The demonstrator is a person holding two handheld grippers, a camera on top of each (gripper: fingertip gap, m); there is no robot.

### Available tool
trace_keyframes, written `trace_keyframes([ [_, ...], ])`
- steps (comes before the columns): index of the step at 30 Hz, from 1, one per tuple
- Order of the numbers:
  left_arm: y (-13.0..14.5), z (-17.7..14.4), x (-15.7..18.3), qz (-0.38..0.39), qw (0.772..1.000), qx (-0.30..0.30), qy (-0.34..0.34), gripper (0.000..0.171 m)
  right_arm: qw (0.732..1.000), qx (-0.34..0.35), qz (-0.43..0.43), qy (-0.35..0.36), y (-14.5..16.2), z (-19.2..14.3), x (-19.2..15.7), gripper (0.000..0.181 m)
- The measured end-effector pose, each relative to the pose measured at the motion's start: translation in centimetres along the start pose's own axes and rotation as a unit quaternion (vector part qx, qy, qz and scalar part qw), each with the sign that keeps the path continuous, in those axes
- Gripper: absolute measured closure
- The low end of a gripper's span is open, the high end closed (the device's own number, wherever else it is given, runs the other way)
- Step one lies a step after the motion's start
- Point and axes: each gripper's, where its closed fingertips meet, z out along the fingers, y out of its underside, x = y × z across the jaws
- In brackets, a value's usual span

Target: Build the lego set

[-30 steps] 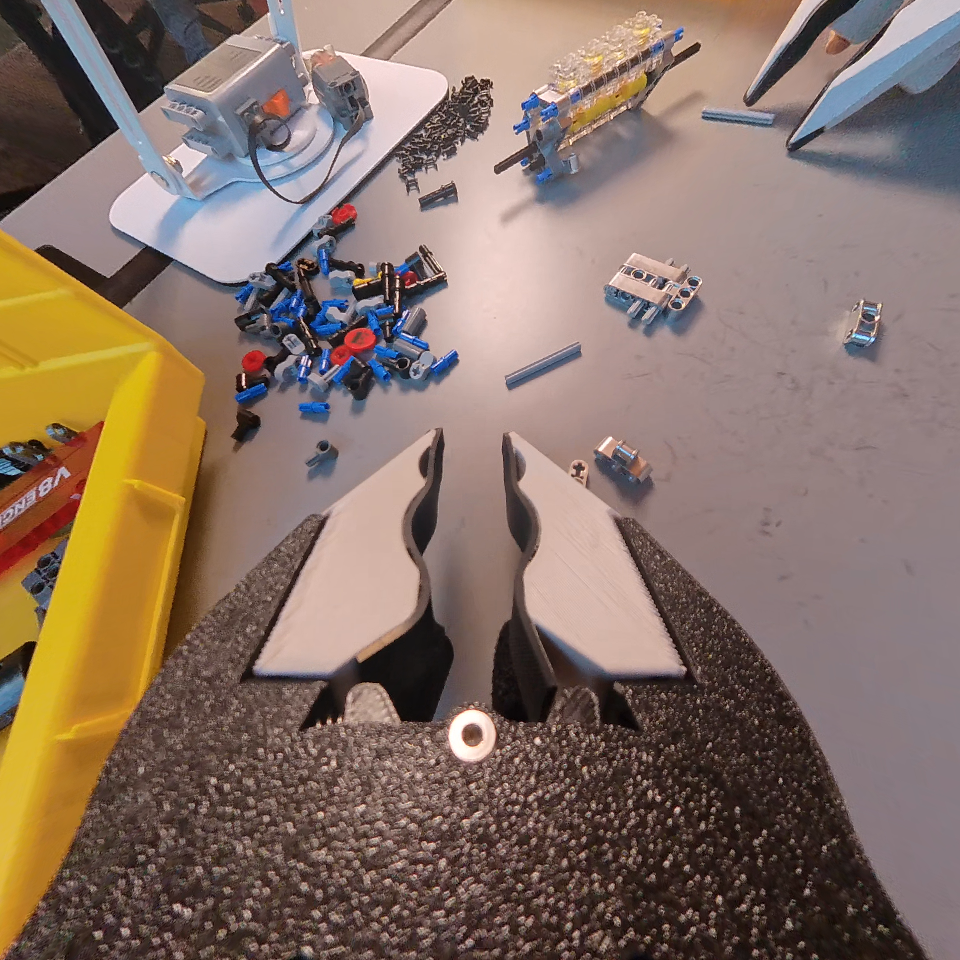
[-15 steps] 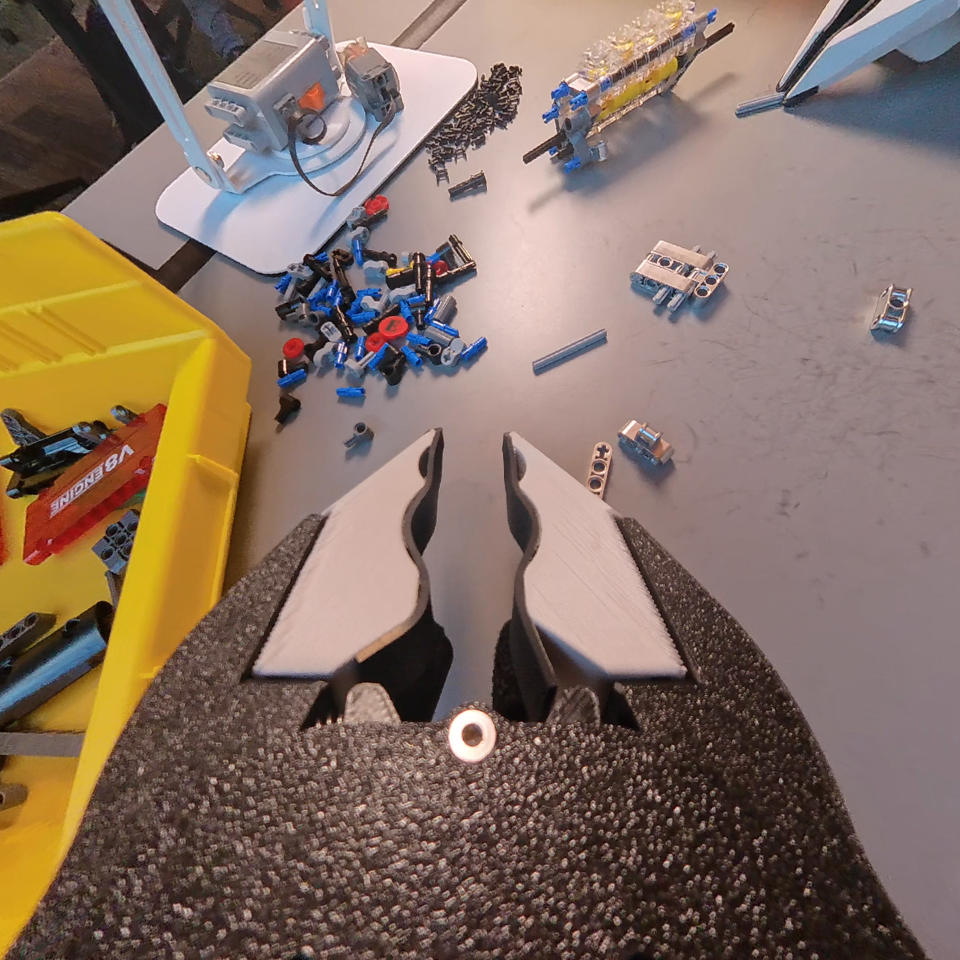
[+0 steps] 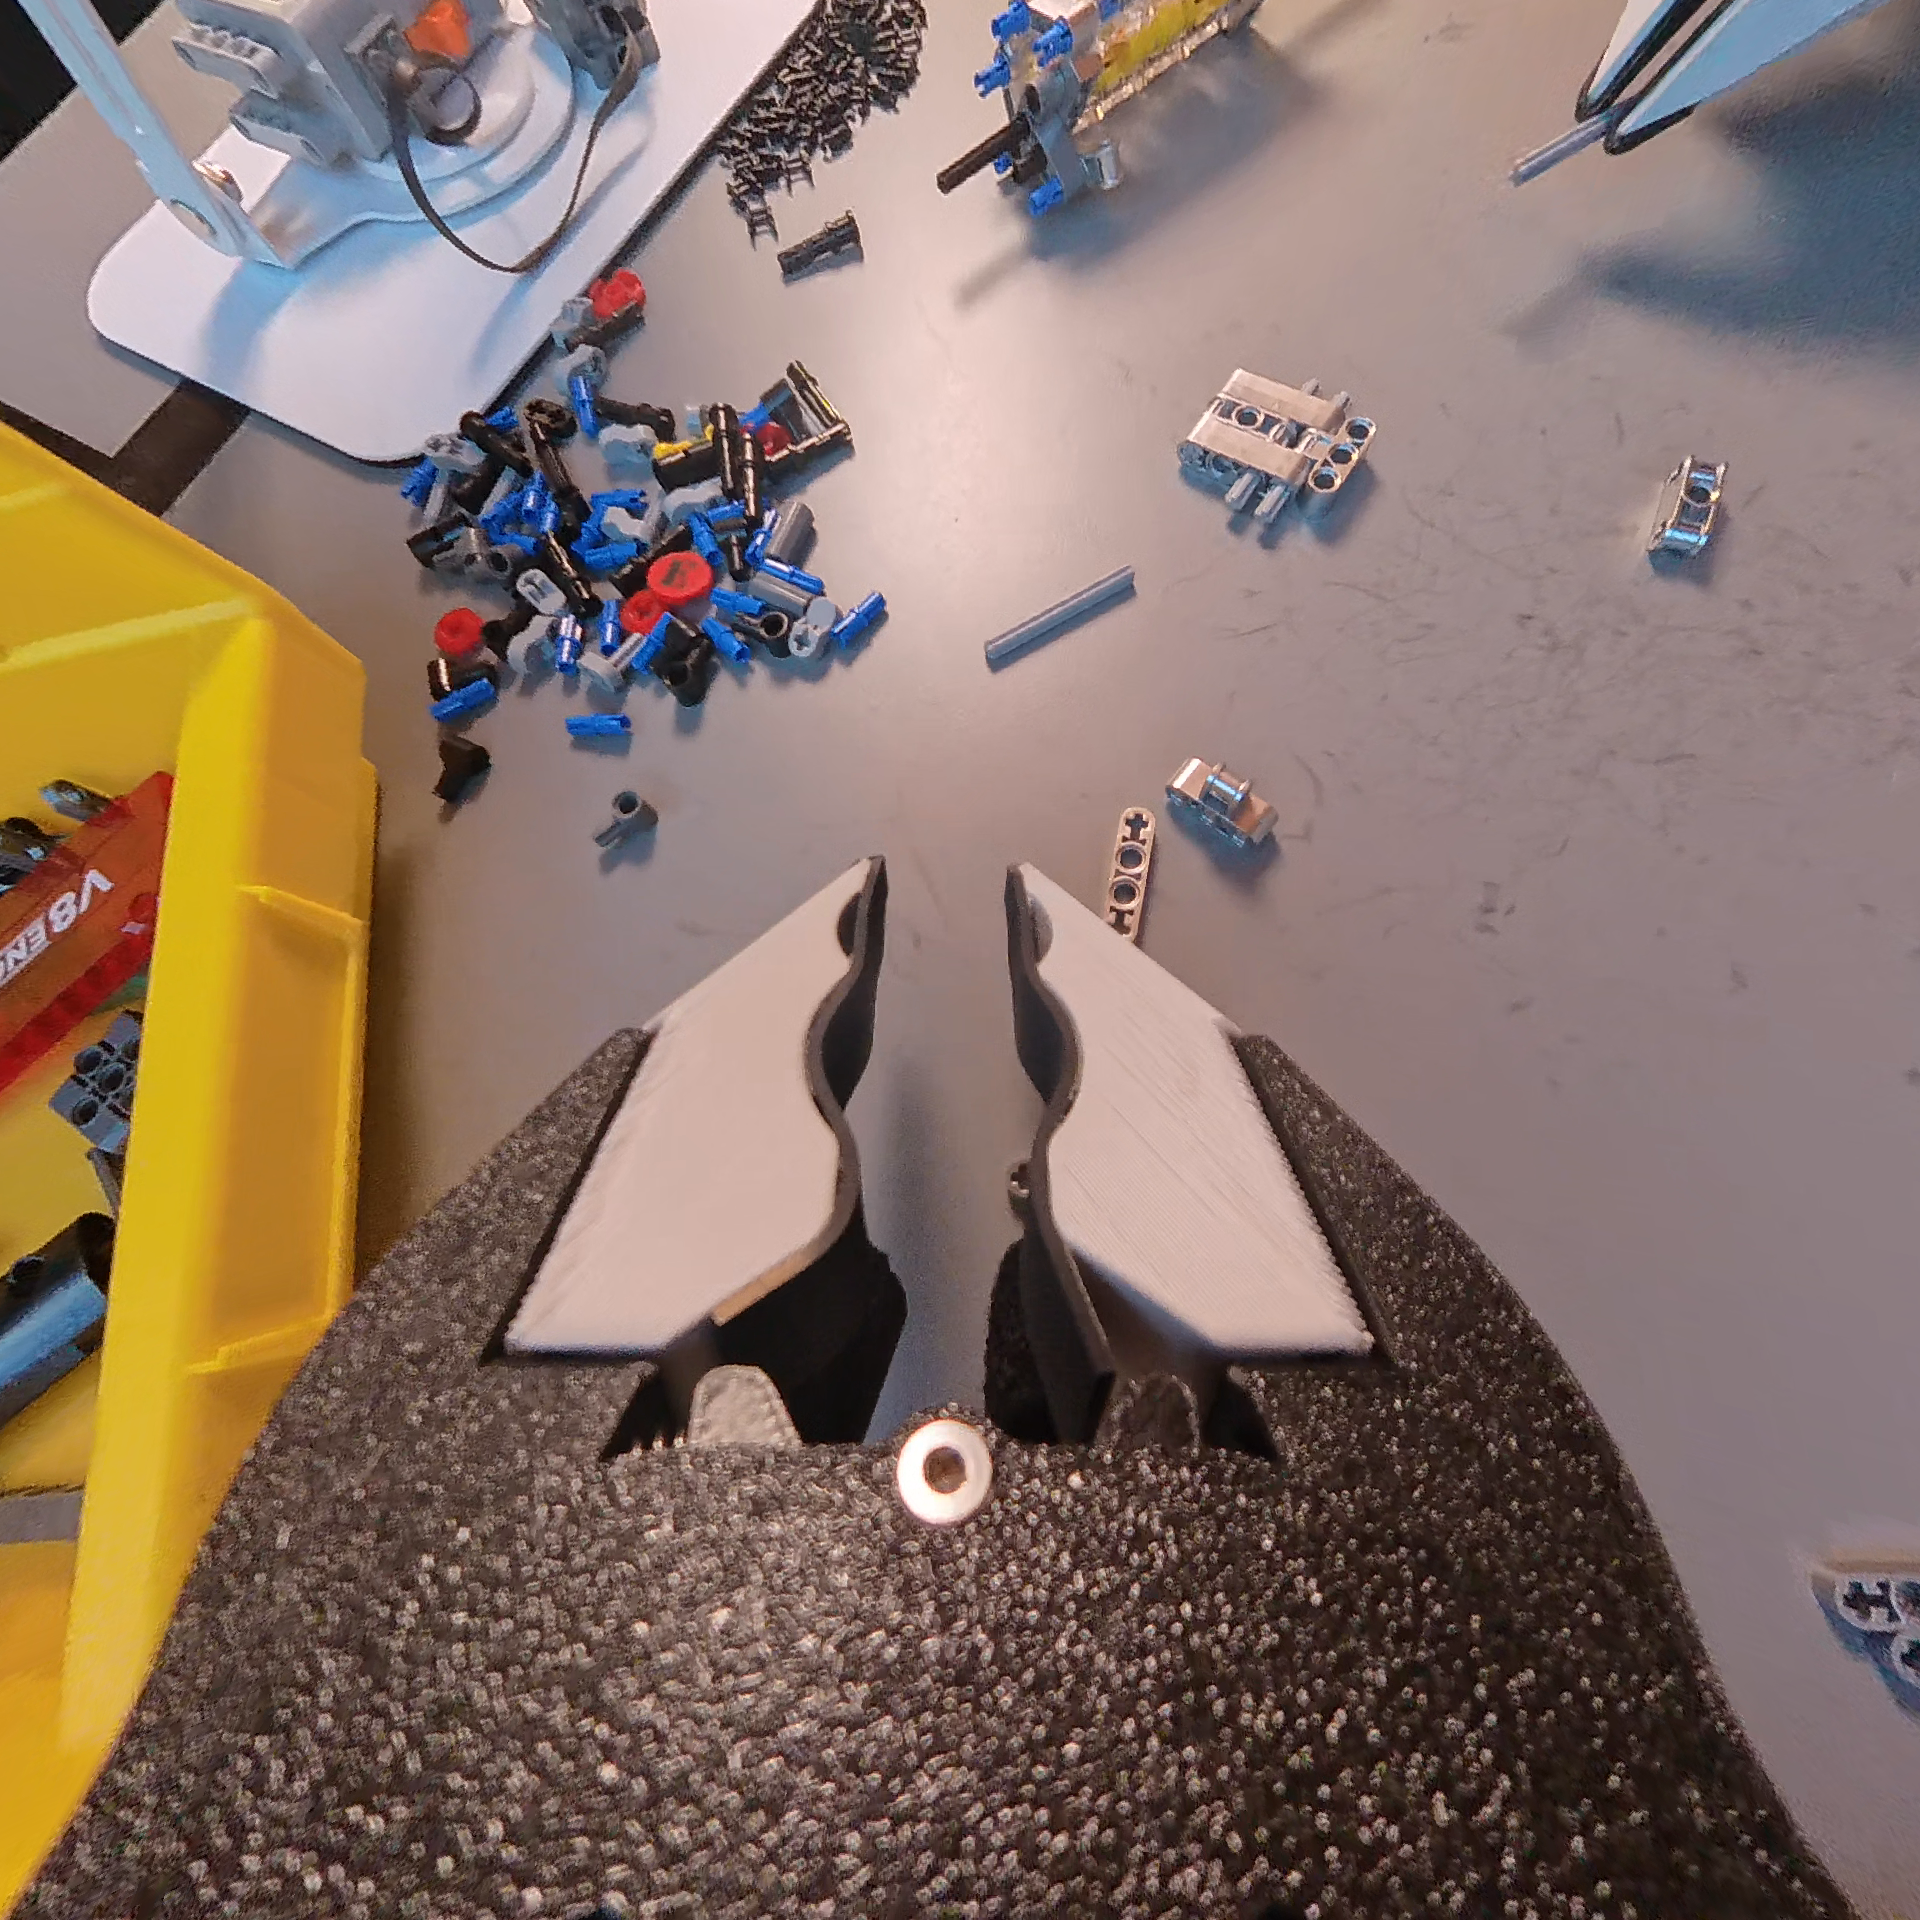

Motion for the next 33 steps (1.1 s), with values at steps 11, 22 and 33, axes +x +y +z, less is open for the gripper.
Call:
trace_keyframes([
  [11, 1.1, -0.3, 1.1, 0.007, 0.999, -0.032, 0.040, 0.150, 0.999, -0.020, -0.027, -0.041, 0.7, 0.7, -2.0, 0.176],
  [22, 2.2, 0.0, 3.0, 0.019, 0.994, -0.063, 0.087, 0.151, 1.000, 0.013, -0.012, 0.003, -0.4, 0.2, -0.2, 0.162],
  [33, 2.2, 0.2, 3.3, 0.007, 0.993, -0.059, 0.102, 0.151, 1.000, 0.024, -0.010, 0.011, -0.7, 0.0, 0.1, 0.162],
])
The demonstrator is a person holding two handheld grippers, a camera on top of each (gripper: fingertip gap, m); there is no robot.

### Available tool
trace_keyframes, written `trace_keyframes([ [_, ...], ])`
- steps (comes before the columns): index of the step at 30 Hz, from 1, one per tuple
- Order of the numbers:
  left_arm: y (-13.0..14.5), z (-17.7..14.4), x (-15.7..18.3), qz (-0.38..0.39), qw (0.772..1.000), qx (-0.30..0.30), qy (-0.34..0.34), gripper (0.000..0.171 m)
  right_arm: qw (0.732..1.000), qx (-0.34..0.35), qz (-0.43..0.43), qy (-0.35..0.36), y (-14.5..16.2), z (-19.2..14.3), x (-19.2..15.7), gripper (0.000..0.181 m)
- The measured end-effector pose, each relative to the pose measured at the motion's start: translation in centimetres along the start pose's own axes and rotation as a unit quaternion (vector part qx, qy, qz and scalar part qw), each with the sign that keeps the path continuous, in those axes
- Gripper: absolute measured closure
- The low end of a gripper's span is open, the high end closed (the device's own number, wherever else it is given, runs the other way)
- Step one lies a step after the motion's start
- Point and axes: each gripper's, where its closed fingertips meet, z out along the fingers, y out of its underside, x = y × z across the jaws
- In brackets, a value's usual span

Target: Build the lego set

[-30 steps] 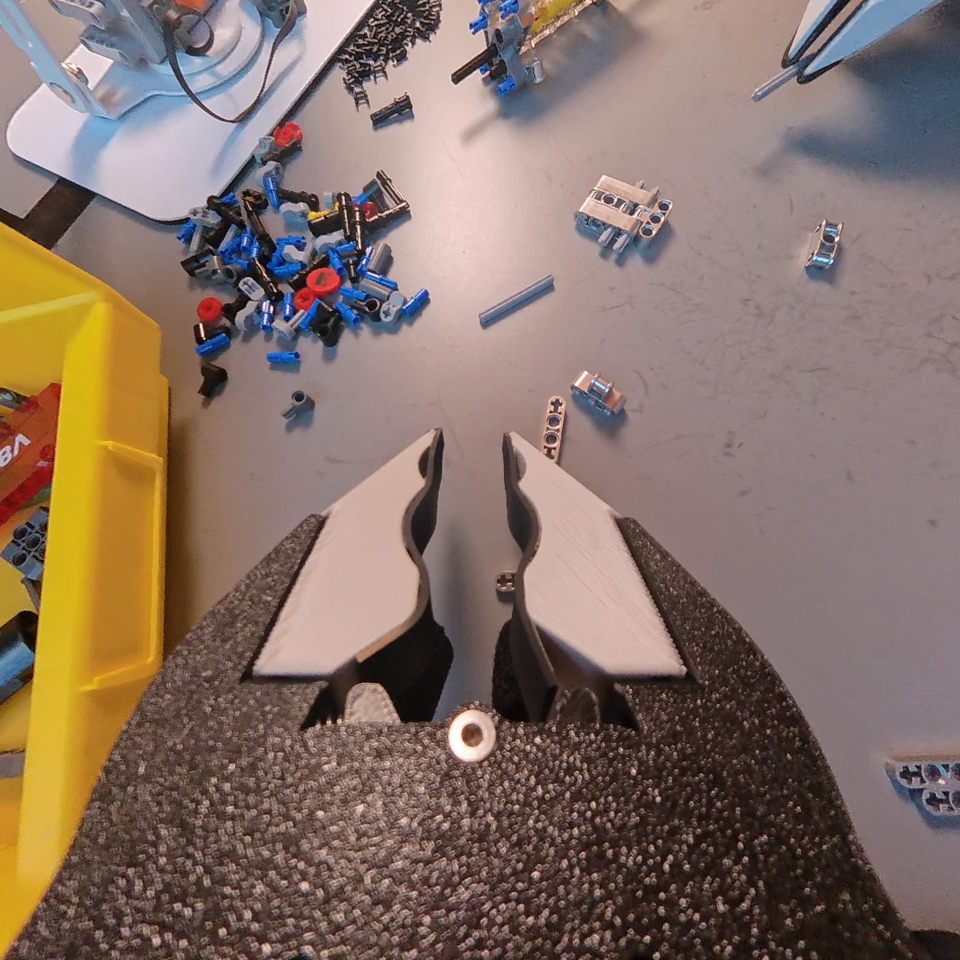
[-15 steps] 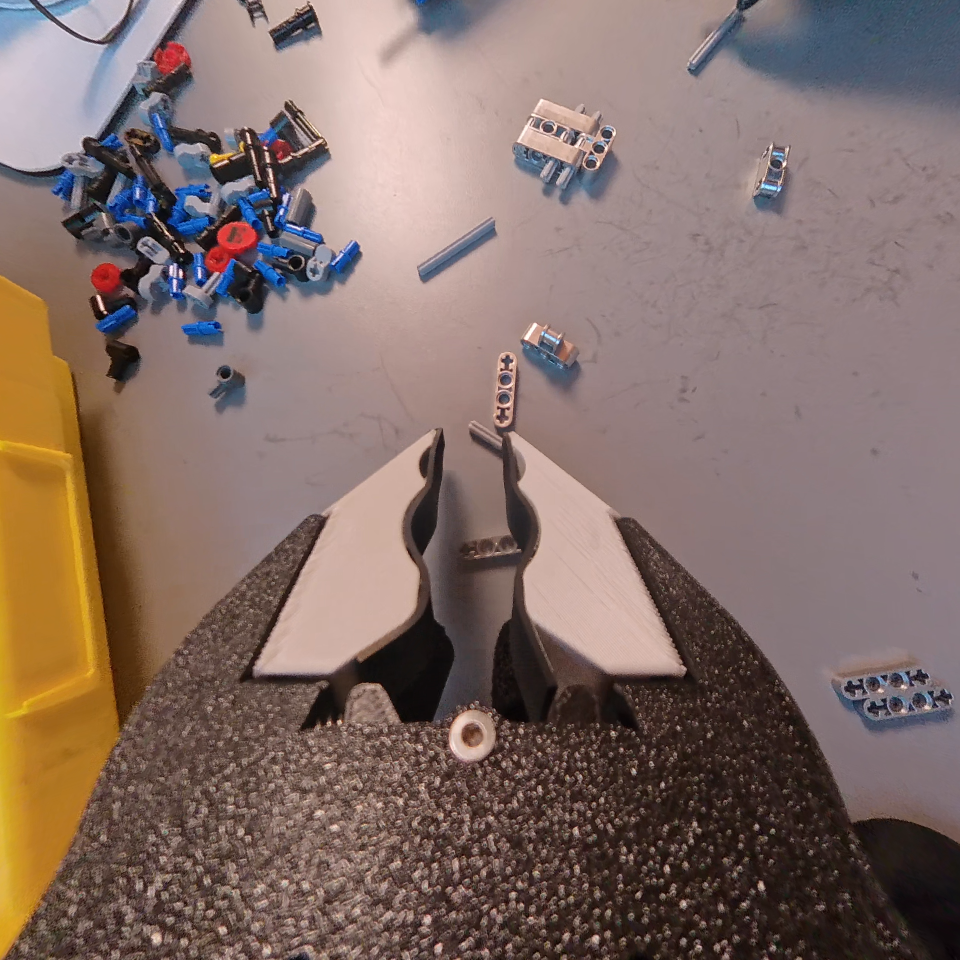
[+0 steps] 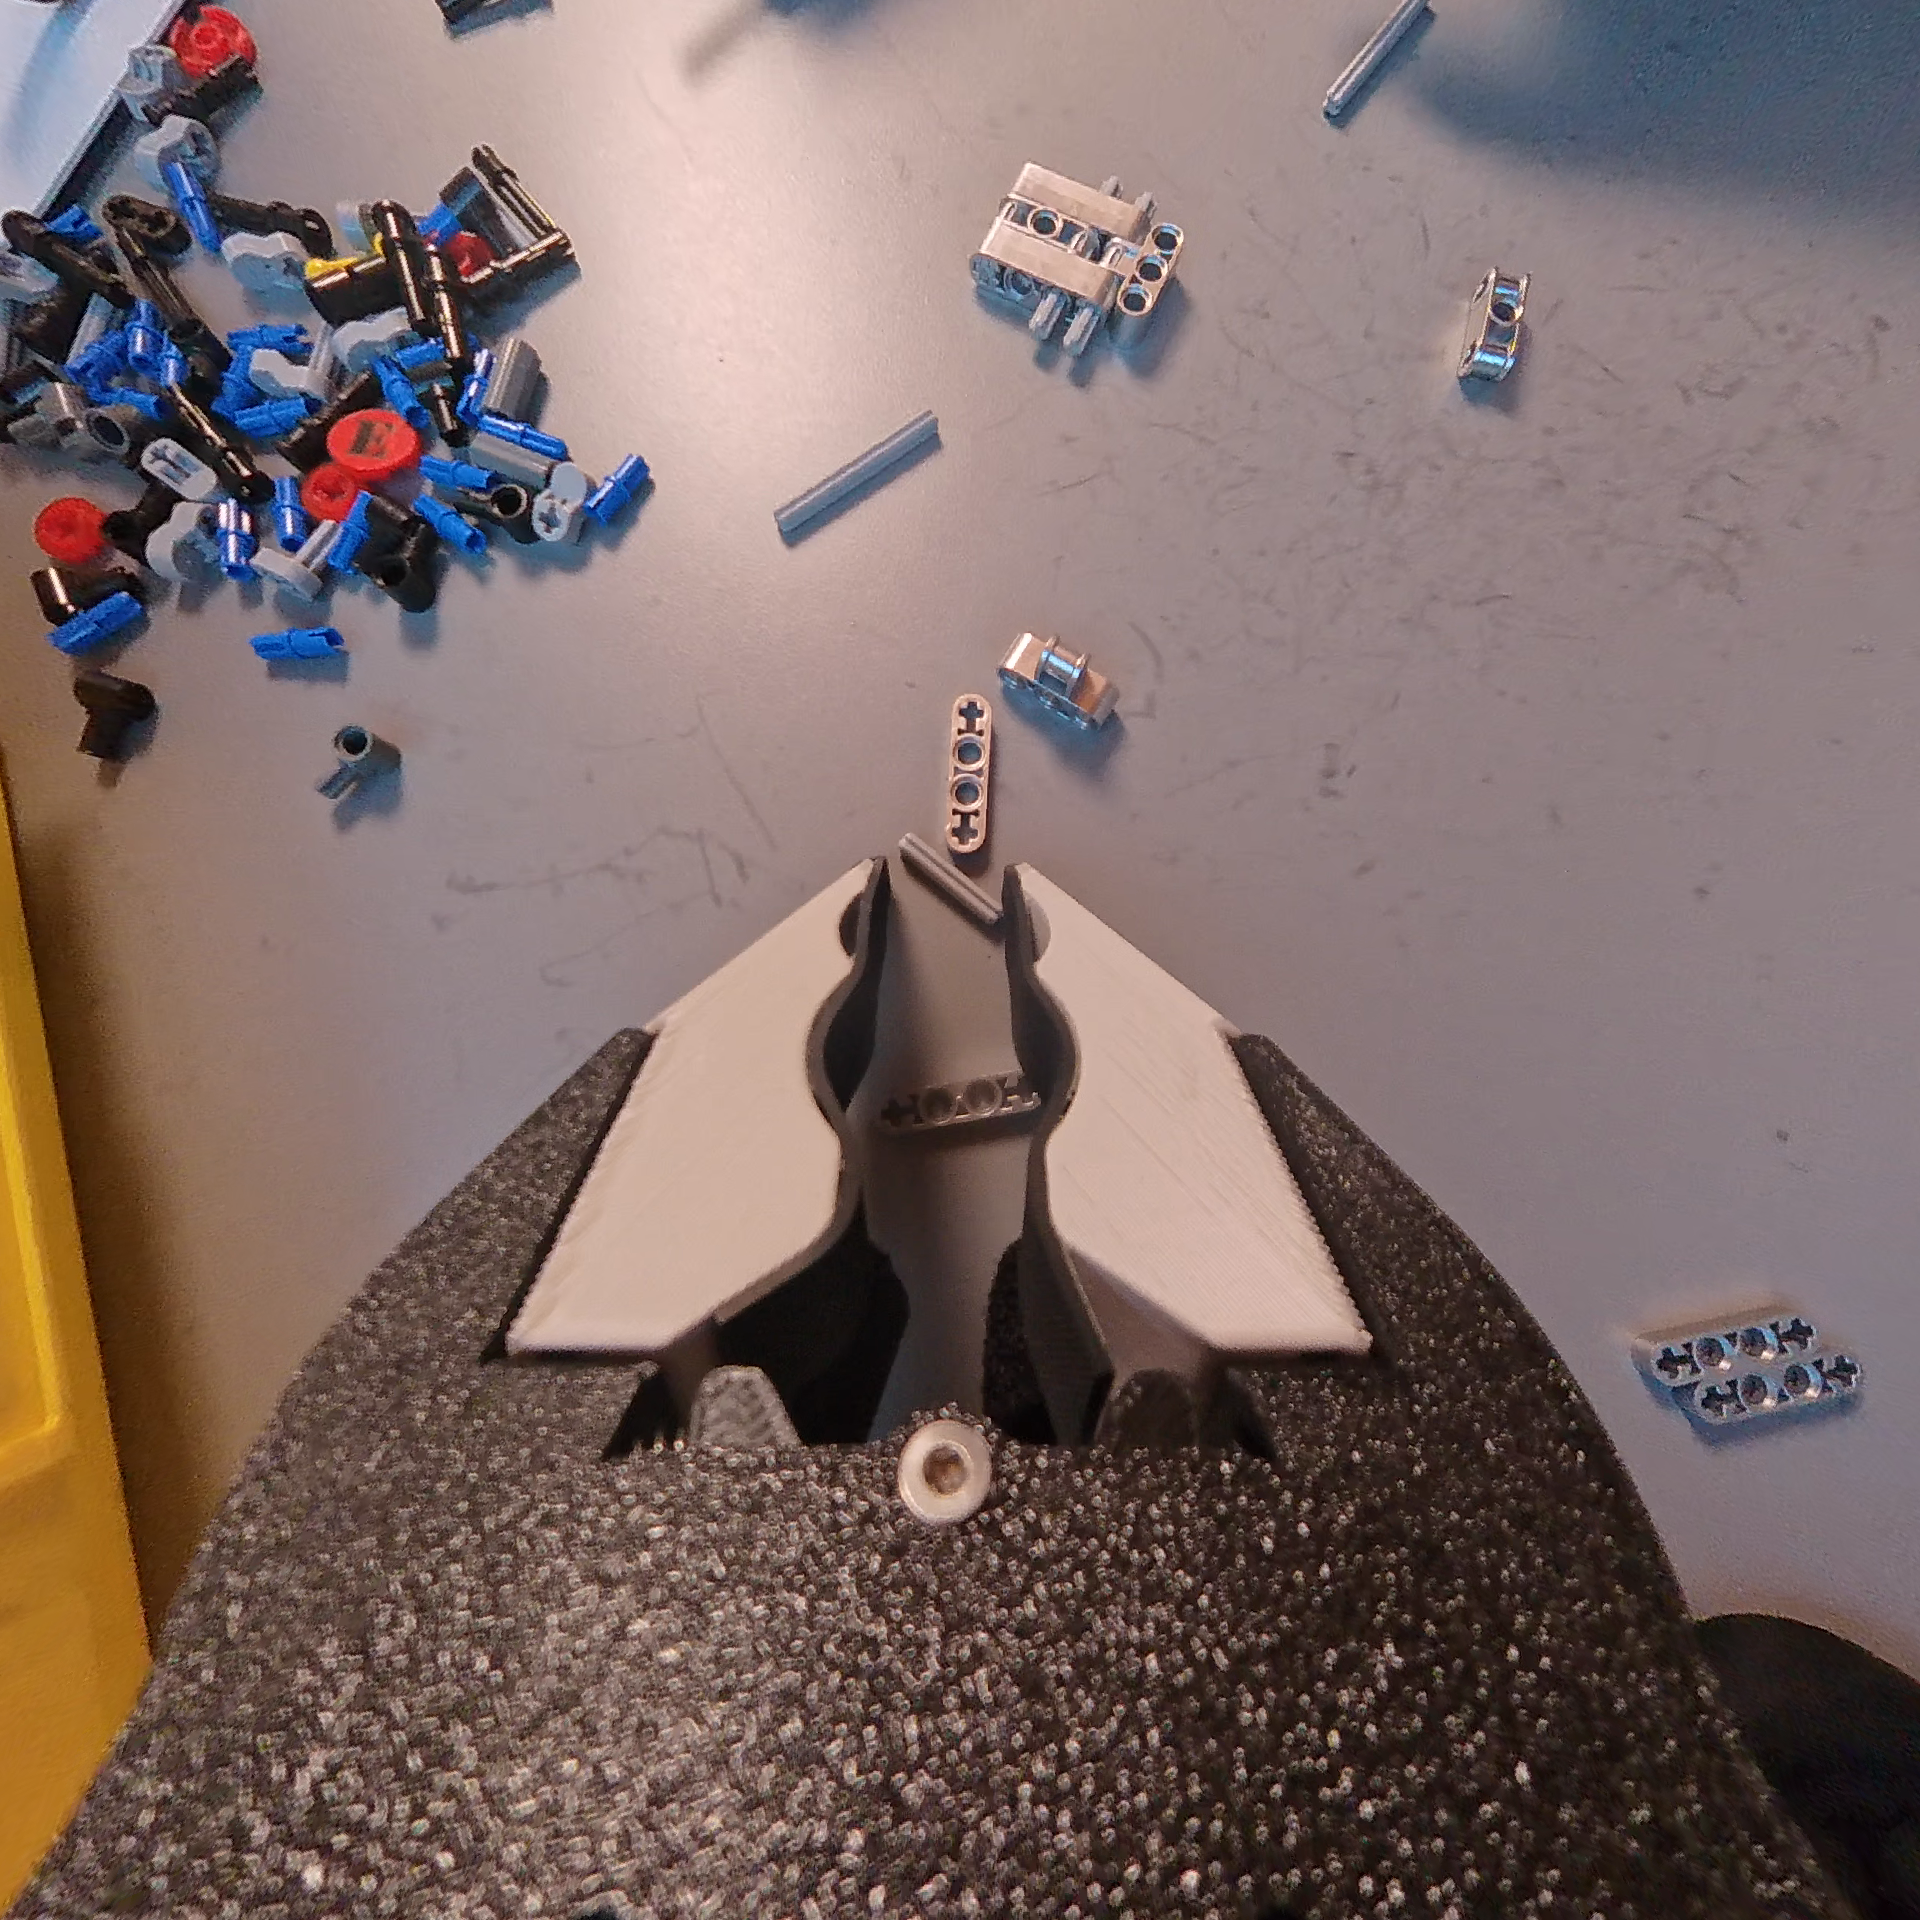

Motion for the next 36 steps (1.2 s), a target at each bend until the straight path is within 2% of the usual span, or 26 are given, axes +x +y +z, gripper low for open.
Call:
trace_keyframes([
  [18, -0.21, 0.16, -0.06, 0.003, 1.000, 0.011, -0.001, 0.152, 1.000, 0.021, 0.009, 0.005, -0.61, -0.05, 0.20, 0.161],
  [36, -0.74, -0.30, -0.60, 0.018, 0.999, 0.022, -0.029, 0.152, 1.000, 0.012, -0.010, 0.006, -0.68, -0.07, -0.21, 0.161],
])
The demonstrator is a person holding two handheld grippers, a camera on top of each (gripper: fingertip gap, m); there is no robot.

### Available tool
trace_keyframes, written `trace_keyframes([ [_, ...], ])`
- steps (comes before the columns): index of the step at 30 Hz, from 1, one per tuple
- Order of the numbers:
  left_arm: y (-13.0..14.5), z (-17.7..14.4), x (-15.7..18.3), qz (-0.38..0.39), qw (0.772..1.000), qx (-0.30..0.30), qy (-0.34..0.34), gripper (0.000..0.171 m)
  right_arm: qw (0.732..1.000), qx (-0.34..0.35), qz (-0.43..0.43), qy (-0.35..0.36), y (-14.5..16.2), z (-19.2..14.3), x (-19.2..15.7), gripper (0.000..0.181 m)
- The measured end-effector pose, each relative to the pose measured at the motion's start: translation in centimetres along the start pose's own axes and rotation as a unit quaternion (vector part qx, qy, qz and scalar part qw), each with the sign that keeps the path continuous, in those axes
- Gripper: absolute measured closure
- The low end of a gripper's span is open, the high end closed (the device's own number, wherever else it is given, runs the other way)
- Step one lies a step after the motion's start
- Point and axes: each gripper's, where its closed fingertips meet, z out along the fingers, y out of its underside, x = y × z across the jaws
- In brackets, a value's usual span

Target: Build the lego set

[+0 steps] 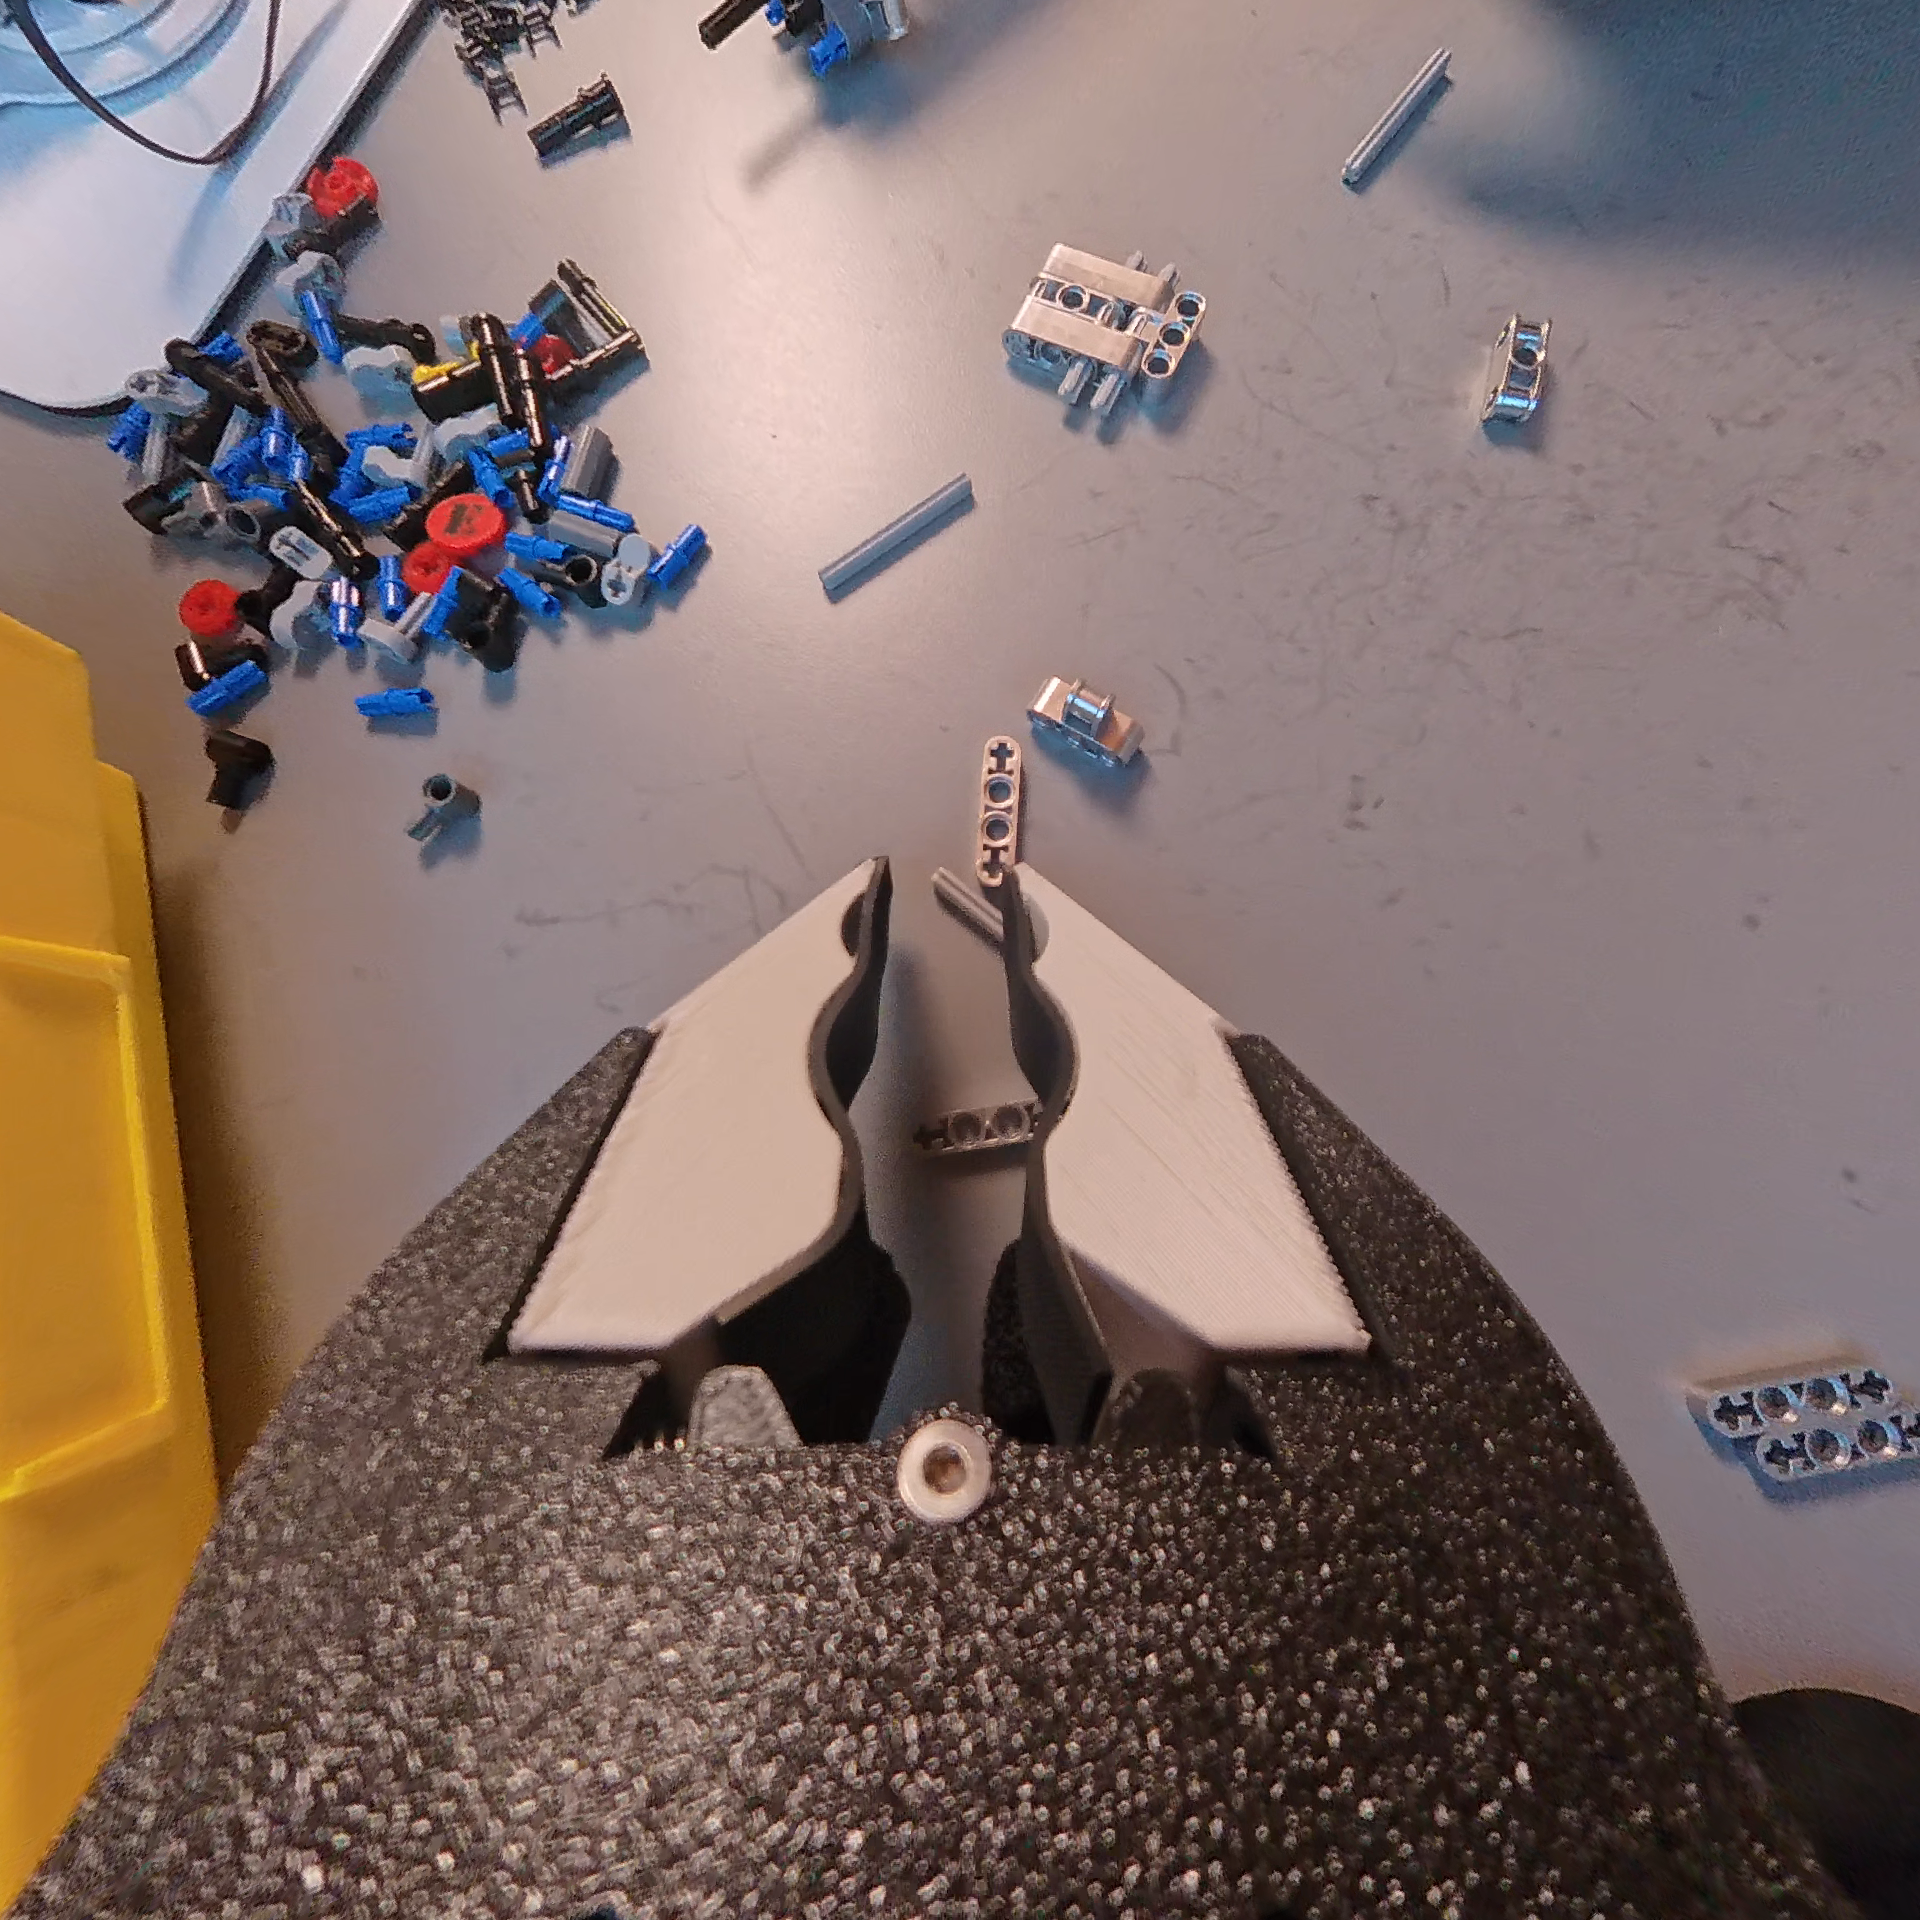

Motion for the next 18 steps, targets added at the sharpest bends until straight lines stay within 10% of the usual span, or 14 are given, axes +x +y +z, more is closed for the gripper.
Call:
trace_keyframes([
  [18, 0.7, 0.3, 0.5, -0.011, 0.999, -0.027, 0.013, 0.154, 1.000, -0.002, 0.009, 0.014, 0.3, -0.1, 0.8, 0.161],
])
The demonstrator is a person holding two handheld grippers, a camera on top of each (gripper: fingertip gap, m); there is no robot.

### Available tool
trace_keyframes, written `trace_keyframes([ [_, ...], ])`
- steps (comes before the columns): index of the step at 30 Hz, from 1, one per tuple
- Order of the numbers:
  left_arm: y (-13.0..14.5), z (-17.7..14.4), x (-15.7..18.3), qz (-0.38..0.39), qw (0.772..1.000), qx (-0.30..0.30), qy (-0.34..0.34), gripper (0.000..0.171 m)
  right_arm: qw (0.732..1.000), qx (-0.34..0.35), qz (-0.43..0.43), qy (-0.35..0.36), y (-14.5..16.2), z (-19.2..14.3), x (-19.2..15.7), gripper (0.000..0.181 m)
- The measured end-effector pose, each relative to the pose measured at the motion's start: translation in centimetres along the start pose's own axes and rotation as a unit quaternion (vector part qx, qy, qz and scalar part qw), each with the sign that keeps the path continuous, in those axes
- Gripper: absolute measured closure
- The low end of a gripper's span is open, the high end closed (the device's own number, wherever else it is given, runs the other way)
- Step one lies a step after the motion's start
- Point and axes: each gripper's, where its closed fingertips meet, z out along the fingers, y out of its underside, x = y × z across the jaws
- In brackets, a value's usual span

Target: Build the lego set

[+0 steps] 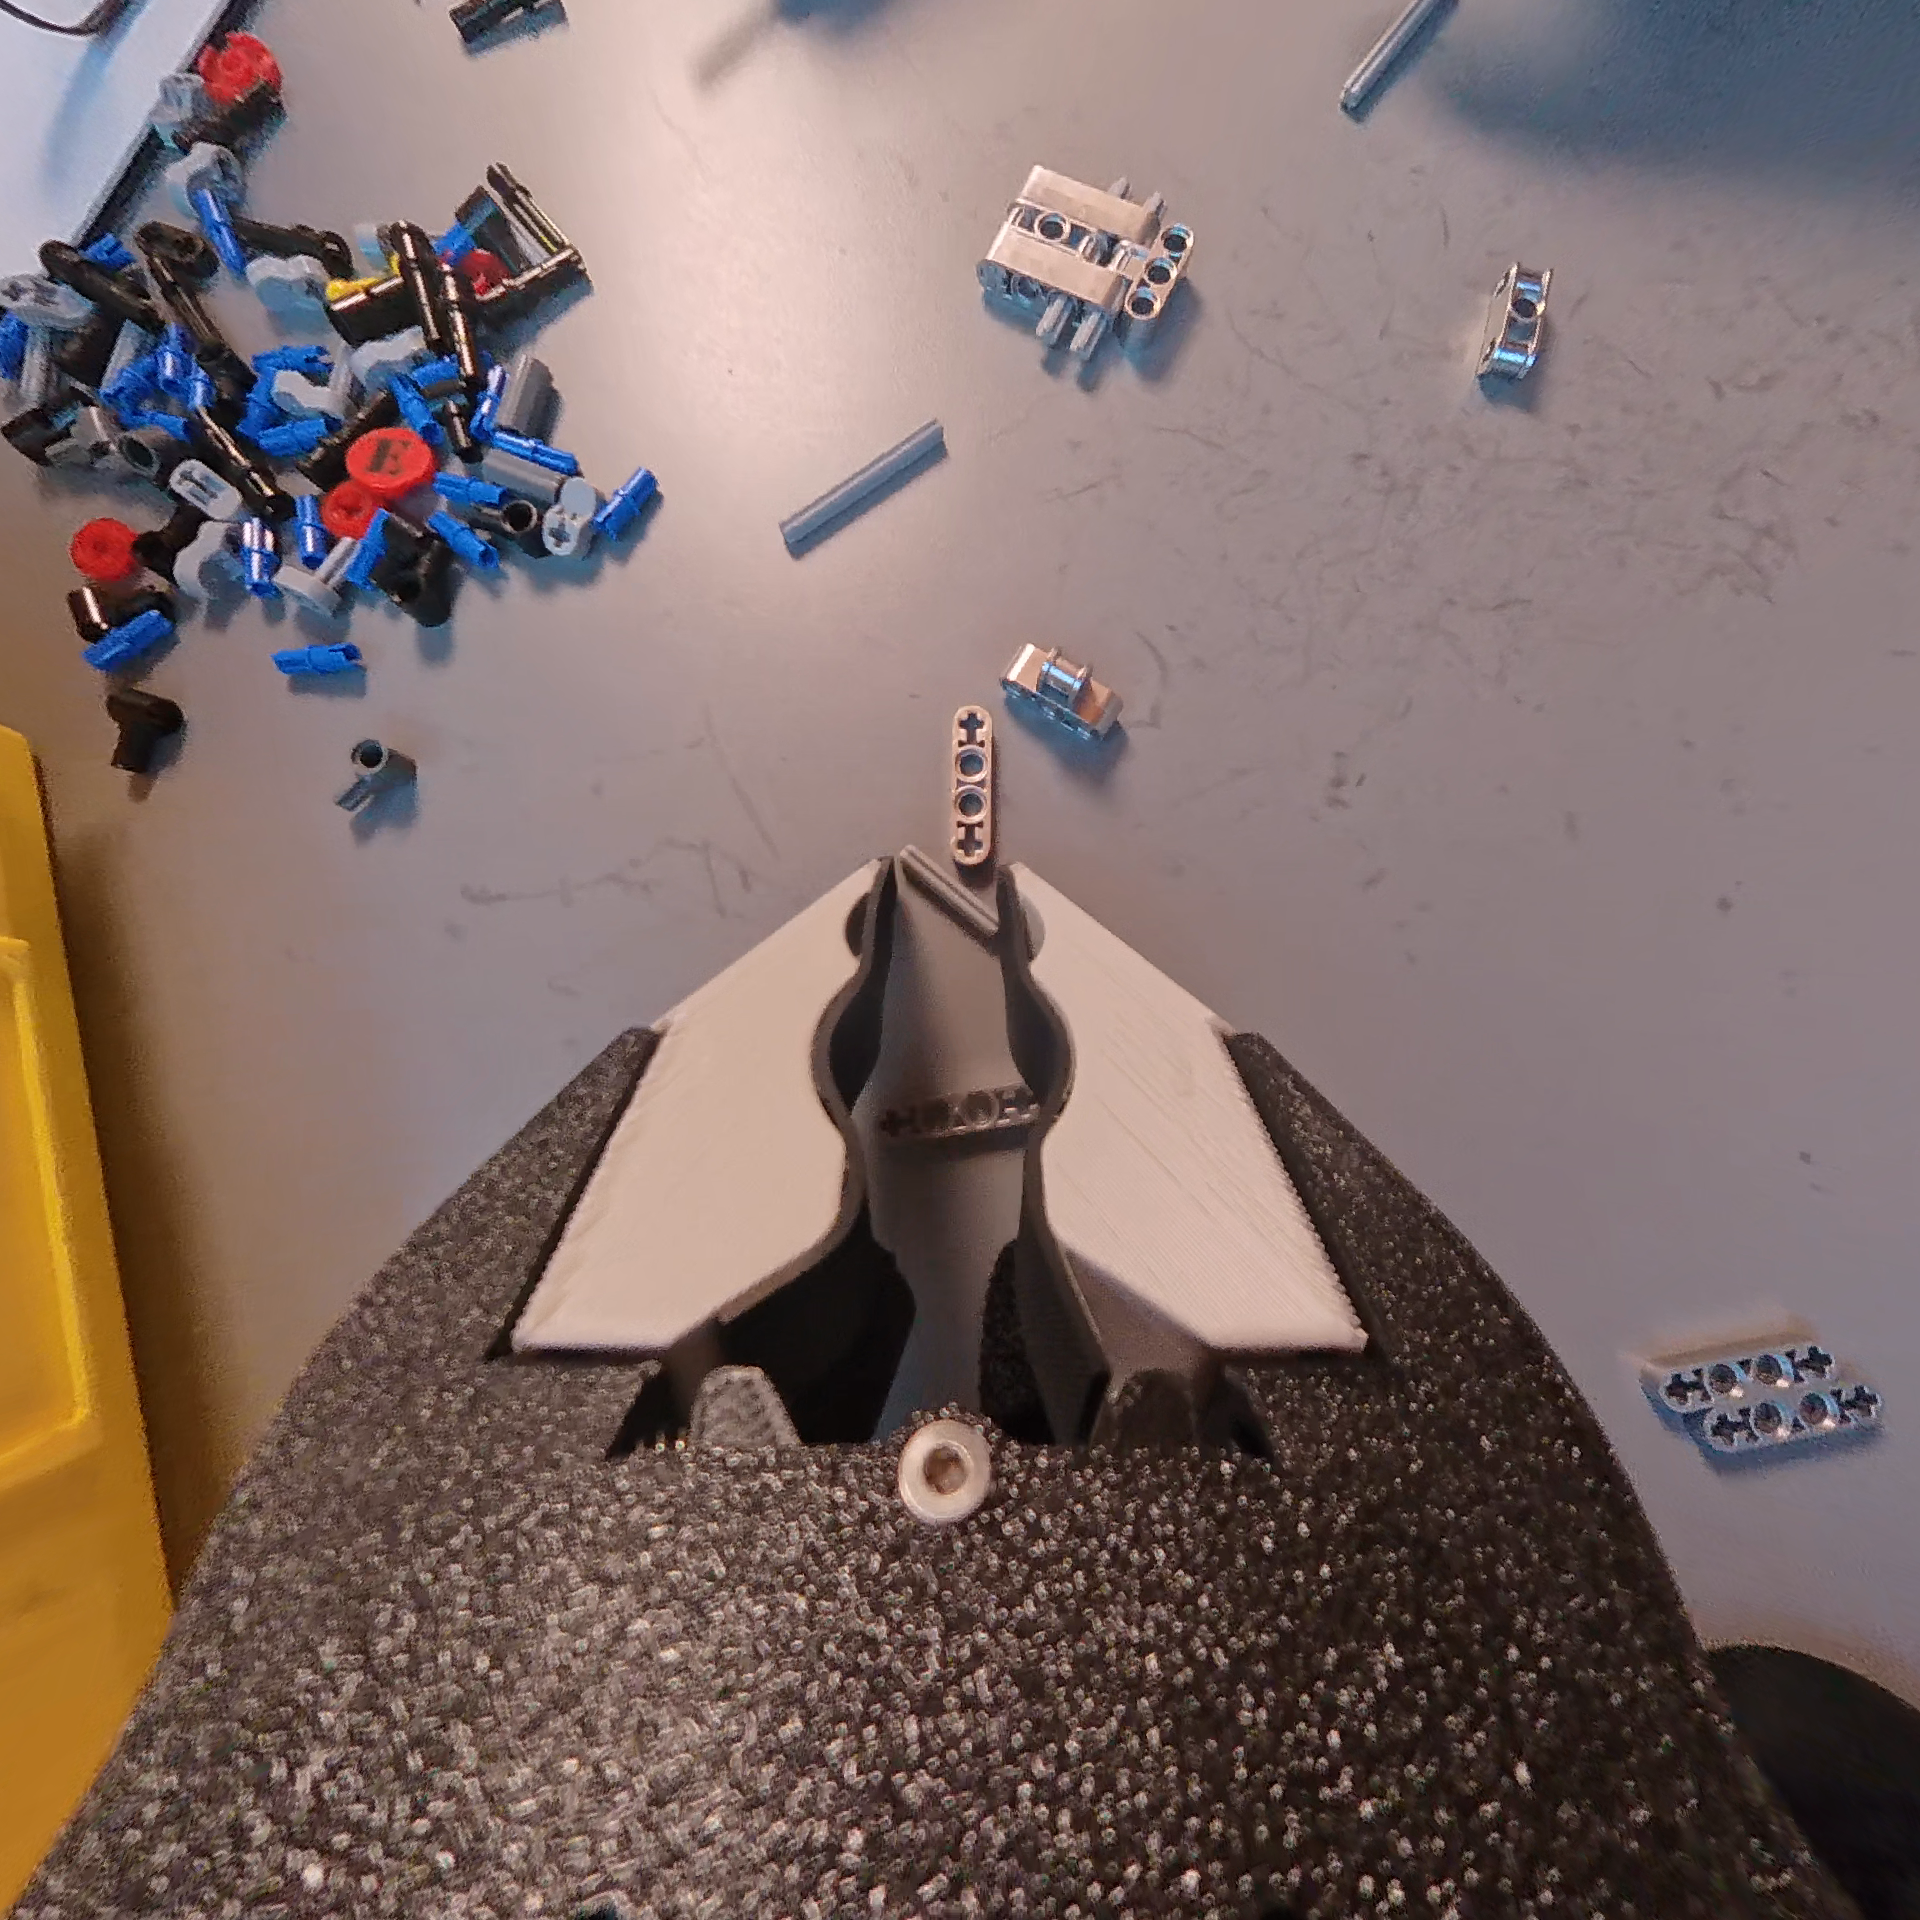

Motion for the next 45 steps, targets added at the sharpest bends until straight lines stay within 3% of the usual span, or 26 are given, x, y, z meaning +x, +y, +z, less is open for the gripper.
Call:
trace_keyframes([
  [3, 0.1, -0.1, 0.0, -0.004, 1.000, -0.005, 0.002, 0.155, 1.000, -0.004, -0.004, -0.003, 0.1, 0.1, -0.2, 0.161],
  [6, 0.3, -0.2, 0.5, -0.005, 1.000, -0.011, 0.017, 0.168, 1.000, -0.006, -0.005, -0.005, 0.1, 0.2, -0.3, 0.161],
  [12, 0.3, -0.5, 0.1, -0.018, 1.000, -0.014, 0.007, 0.169, 1.000, 0.001, -0.007, -0.008, -0.2, 0.2, -0.6, 0.161],
  [17, -3.7, -2.5, 0.5, -0.027, 0.994, 0.103, 0.022, 0.169, 0.999, 0.037, -0.003, -0.019, -1.7, 0.0, -1.2, 0.152],
  [20, -7.2, -3.8, 2.6, 0.003, 0.978, 0.201, 0.058, 0.170, 0.996, 0.082, 0.002, -0.047, -3.6, -0.1, -2.6, 0.150],
  [23, -9.3, -3.1, 5.6, 0.047, 0.965, 0.246, 0.078, 0.170, 0.986, 0.137, 0.014, -0.093, -6.3, -0.4, -4.8, 0.156],
  [26, -10.4, -1.4, 8.0, 0.084, 0.961, 0.252, 0.079, 0.169, 0.974, 0.181, 0.037, -0.132, -8.5, -0.7, -6.6, 0.161],
  [31, -11.7, 0.0, 10.8, 0.109, 0.955, 0.258, 0.096, 0.170, 0.969, 0.195, 0.053, -0.145, -9.3, -0.7, -7.1, 0.162],
  [36, -12.3, 0.1, 11.4, 0.112, 0.952, 0.268, 0.096, 0.170, 0.962, 0.204, 0.052, -0.172, -9.5, -1.2, -7.8, 0.175],
  [45, -12.3, 0.0, 11.9, 0.118, 0.951, 0.268, 0.096, 0.170, 0.963, 0.196, 0.037, -0.182, -9.3, -1.0, -8.5, 0.178],
])
